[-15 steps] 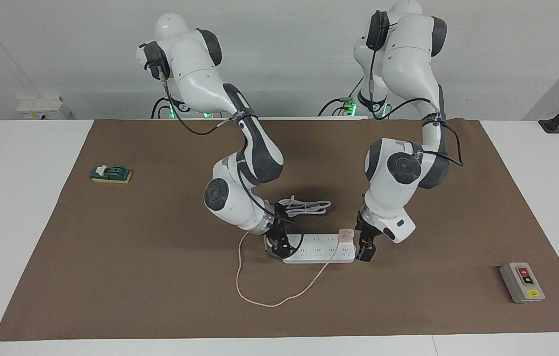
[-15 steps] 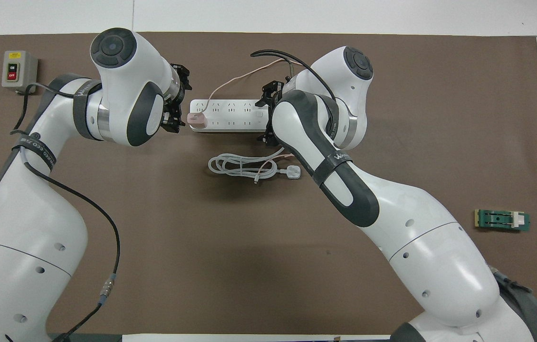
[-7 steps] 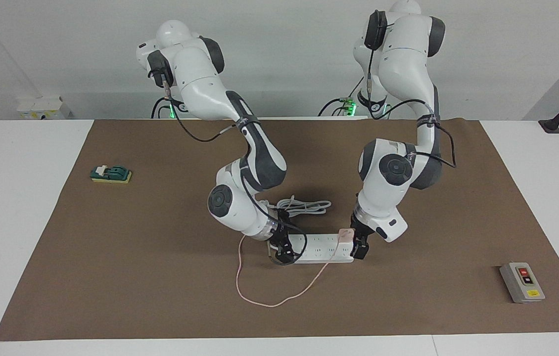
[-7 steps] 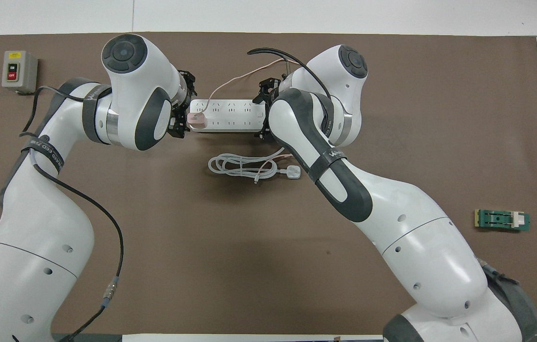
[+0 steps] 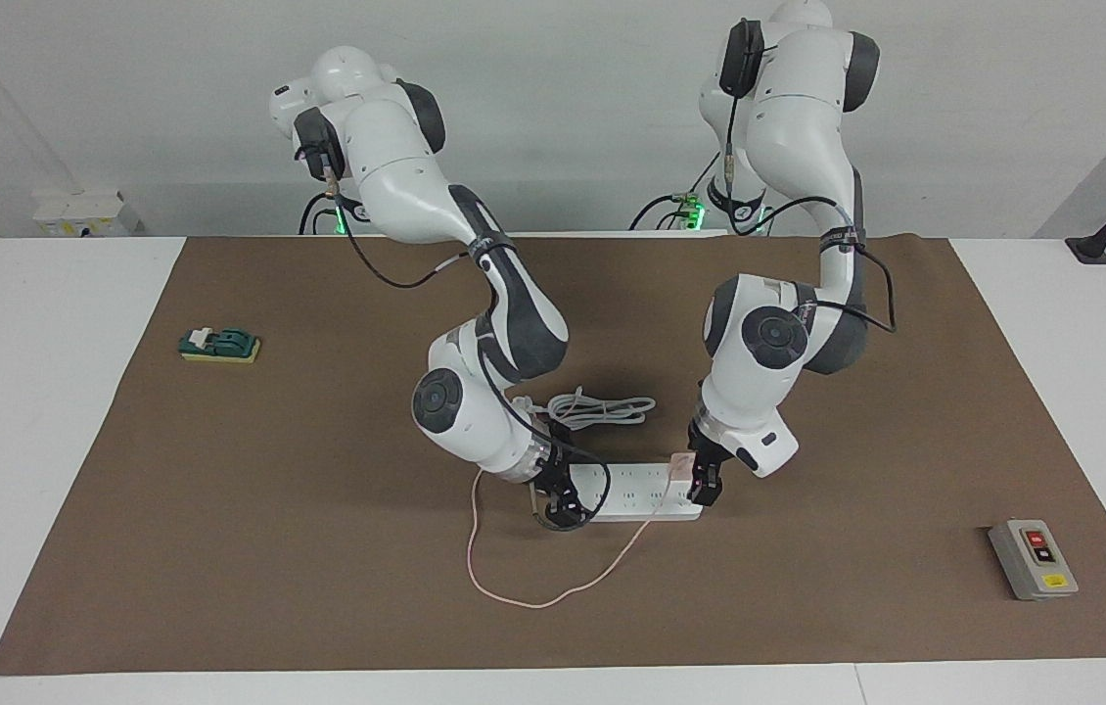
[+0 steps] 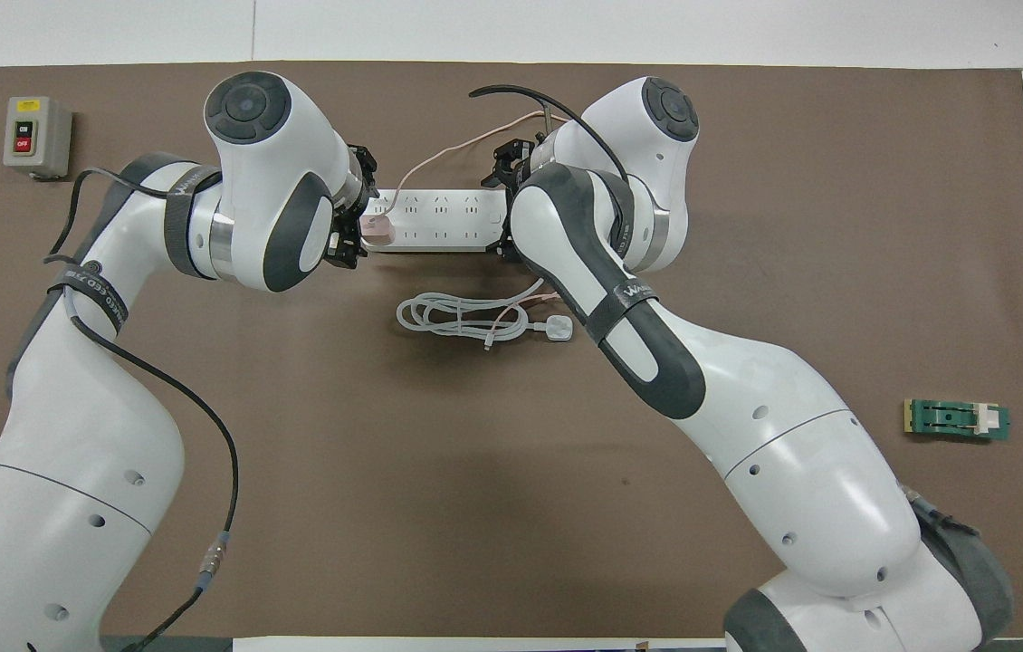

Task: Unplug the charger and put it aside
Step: 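Grasp the pink charger with the left gripper while the right gripper holds the strip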

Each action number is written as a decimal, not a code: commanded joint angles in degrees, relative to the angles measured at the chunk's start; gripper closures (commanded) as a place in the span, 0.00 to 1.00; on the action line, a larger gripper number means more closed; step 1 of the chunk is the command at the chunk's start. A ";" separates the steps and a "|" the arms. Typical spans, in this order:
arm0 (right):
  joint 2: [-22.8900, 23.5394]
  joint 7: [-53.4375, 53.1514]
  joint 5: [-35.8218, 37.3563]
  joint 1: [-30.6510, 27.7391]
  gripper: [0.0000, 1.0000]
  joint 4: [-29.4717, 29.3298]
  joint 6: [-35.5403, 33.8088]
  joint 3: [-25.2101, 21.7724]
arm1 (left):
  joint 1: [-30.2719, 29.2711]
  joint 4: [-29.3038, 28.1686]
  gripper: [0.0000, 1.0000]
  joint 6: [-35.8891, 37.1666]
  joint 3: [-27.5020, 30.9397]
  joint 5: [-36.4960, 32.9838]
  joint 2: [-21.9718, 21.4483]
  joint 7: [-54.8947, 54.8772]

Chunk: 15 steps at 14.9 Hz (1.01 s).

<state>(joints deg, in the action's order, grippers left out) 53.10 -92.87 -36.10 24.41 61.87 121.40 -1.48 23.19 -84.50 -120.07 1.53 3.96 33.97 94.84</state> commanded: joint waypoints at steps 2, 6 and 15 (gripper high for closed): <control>2.18 1.37 1.20 -0.24 0.01 -2.98 -0.72 -0.01 | 1.16 -1.89 0.48 1.86 0.93 0.08 -2.24 0.70; 3.06 1.99 1.20 0.11 0.04 -2.63 1.12 -0.01 | 1.07 -1.89 0.98 1.69 0.93 0.08 -2.24 0.70; 3.06 2.08 1.20 0.19 0.55 -2.45 1.47 -0.01 | 1.07 -1.89 1.00 1.77 0.93 -0.01 -2.24 0.61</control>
<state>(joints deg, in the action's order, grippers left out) 54.61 -91.85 -35.98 24.51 61.43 121.89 -1.49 23.45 -84.55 -118.65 1.60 3.94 33.37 95.18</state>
